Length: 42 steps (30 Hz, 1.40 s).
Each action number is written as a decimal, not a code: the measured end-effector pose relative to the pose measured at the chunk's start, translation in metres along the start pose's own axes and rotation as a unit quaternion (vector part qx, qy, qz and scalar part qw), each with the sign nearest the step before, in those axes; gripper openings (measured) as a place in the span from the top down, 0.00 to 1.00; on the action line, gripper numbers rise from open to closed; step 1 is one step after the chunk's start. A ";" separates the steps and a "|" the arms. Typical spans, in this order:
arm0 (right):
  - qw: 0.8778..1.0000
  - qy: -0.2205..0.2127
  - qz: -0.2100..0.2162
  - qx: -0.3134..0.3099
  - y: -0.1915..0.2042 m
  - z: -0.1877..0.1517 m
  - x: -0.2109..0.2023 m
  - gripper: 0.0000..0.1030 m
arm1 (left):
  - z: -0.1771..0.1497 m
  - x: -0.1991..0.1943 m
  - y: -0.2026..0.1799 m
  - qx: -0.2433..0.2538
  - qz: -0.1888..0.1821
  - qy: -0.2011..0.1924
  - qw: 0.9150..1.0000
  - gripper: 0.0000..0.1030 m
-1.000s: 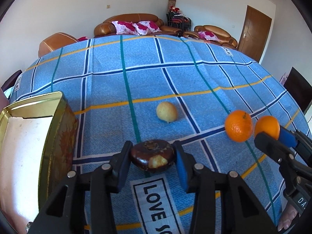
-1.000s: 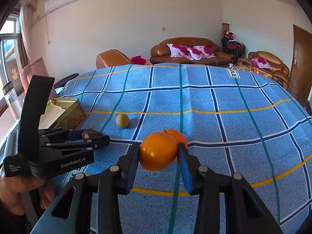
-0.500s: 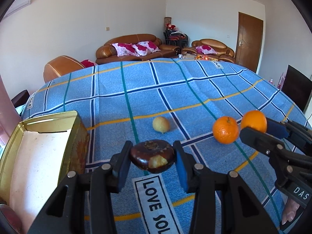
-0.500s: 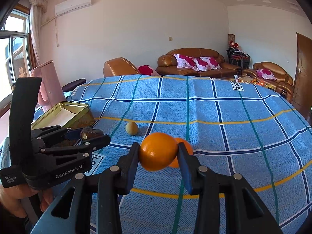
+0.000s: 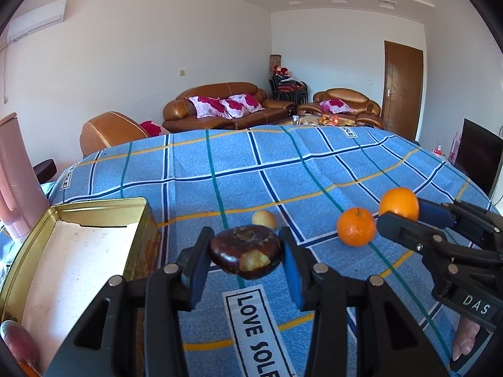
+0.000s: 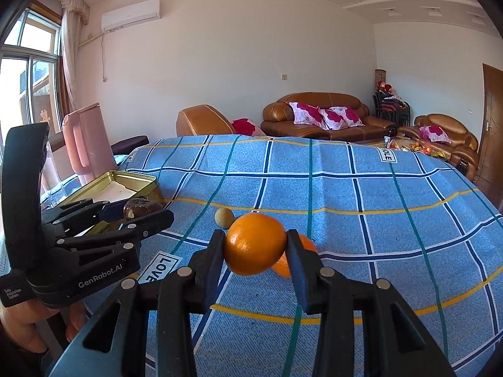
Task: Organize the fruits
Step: 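Carry the orange and brown dried fruit in both tools over the gold tray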
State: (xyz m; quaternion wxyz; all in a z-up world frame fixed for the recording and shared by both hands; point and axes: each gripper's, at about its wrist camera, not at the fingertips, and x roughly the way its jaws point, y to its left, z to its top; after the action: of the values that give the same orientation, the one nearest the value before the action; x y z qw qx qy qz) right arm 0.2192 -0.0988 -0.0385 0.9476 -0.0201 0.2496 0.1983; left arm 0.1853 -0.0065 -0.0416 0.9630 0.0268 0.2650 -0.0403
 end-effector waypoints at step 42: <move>0.996 -0.074 0.007 -0.047 0.017 -0.005 -0.030 0.60 | -0.015 -0.055 0.000 0.001 0.033 -0.102 0.994 0.57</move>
State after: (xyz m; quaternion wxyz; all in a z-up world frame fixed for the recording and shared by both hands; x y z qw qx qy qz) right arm 0.1864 -0.0948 -0.0276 0.9600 -0.0485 0.1696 0.2173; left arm 0.1306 -0.0024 -0.0263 0.9858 0.0325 0.1644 -0.0111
